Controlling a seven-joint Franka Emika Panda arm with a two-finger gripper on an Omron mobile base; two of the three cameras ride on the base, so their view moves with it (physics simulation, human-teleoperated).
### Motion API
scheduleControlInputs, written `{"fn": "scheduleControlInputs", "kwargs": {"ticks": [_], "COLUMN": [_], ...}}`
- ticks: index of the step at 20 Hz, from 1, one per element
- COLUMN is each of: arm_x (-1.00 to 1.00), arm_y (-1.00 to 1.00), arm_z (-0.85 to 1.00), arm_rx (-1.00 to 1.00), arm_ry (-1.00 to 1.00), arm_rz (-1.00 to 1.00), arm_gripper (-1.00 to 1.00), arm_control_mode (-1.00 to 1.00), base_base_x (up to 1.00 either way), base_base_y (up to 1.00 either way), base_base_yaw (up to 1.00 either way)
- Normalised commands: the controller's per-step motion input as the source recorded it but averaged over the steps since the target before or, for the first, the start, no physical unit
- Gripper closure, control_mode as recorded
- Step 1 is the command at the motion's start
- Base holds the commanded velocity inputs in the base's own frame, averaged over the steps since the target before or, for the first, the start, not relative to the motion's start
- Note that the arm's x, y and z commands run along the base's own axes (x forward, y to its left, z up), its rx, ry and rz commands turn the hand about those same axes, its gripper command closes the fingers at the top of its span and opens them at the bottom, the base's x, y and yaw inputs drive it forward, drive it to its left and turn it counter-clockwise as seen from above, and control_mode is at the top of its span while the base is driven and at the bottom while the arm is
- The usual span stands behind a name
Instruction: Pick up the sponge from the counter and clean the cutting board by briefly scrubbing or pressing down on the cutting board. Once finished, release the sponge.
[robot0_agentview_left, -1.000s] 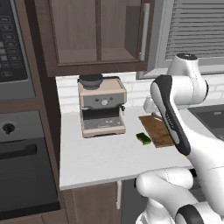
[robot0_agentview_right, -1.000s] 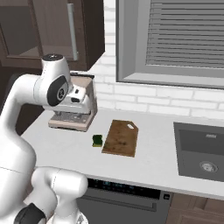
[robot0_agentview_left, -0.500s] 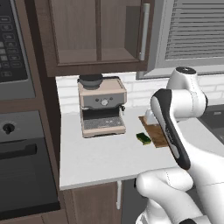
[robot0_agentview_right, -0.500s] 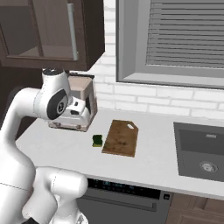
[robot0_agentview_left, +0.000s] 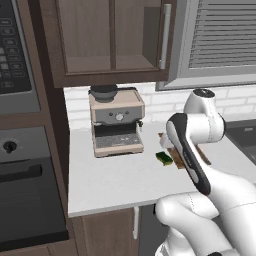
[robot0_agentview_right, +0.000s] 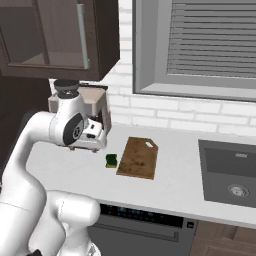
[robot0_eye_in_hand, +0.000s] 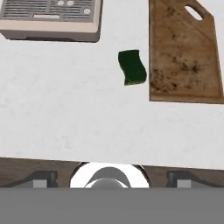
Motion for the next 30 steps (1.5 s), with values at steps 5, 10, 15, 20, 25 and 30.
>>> {"fn": "scheduleControlInputs", "kwargs": {"ticks": [5,10,15,20,25,30], "arm_x": [0.42,0.31,0.47,0.50,0.51,0.54], "arm_y": [-0.11,-0.07,-0.18,-0.08,-0.04,-0.02], "arm_z": [-0.36,-0.36,-0.42,-0.30,-0.27,-0.26], "arm_rx": [0.00,0.00,0.00,0.00,0.00,0.00], "arm_ry": [0.01,0.00,0.00,0.00,0.00,0.00], "arm_rz": [0.05,0.01,0.05,0.06,0.05,0.05], "arm_gripper": [-1.00,-1.00,-1.00,-1.00,-1.00,-1.00], "arm_control_mode": [-1.00,-1.00,-1.00,-1.00,-1.00,-1.00], "base_base_x": [0.00,0.00,0.00,0.00,0.00,0.00], "base_base_y": [0.00,0.00,0.00,0.00,0.00,0.00], "base_base_yaw": [0.00,0.00,0.00,0.00,0.00,0.00]}}
